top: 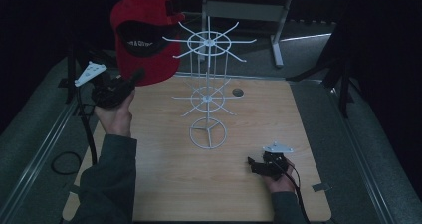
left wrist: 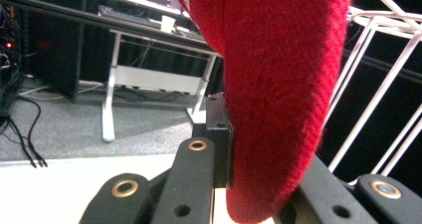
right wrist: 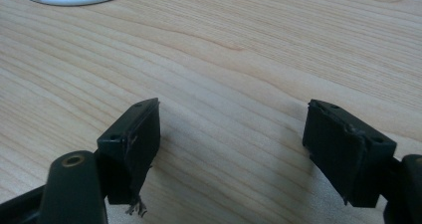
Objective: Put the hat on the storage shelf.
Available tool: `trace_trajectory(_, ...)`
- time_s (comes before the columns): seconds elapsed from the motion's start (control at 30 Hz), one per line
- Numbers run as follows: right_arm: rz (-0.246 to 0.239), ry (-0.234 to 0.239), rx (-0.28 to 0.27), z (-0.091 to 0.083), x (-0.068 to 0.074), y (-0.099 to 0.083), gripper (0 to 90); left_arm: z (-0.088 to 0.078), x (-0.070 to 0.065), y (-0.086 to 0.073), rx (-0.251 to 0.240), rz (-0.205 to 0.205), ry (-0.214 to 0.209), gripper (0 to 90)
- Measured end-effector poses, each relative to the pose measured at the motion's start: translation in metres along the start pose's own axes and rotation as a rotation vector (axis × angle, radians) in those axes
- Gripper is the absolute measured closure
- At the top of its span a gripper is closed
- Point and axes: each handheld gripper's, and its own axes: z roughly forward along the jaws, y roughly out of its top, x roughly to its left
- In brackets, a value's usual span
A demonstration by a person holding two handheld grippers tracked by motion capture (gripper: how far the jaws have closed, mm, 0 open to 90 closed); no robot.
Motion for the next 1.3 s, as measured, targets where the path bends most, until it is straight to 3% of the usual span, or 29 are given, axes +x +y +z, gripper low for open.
trace_trajectory(0.17,0.000,0.000,0.000,0.000,0.000,0.000,22.7,0.001,0.000,0.001,-0.004,-0.004,-0.012,85.4)
trace_trajectory(0.43,0.001,0.000,0.000,0.000,0.000,0.000,22.7,0.001,-0.008,0.001,0.008,0.033,-0.036,85.3)
trace_trajectory(1.03,-0.001,0.001,0.000,0.000,0.000,0.000,22.7,-0.006,-0.012,-0.006,0.030,0.052,-0.052,85.4)
trace_trajectory(1.3,0.000,0.001,0.000,0.000,0.000,0.000,22.7,-0.006,-0.015,-0.010,0.047,0.081,-0.050,85.3)
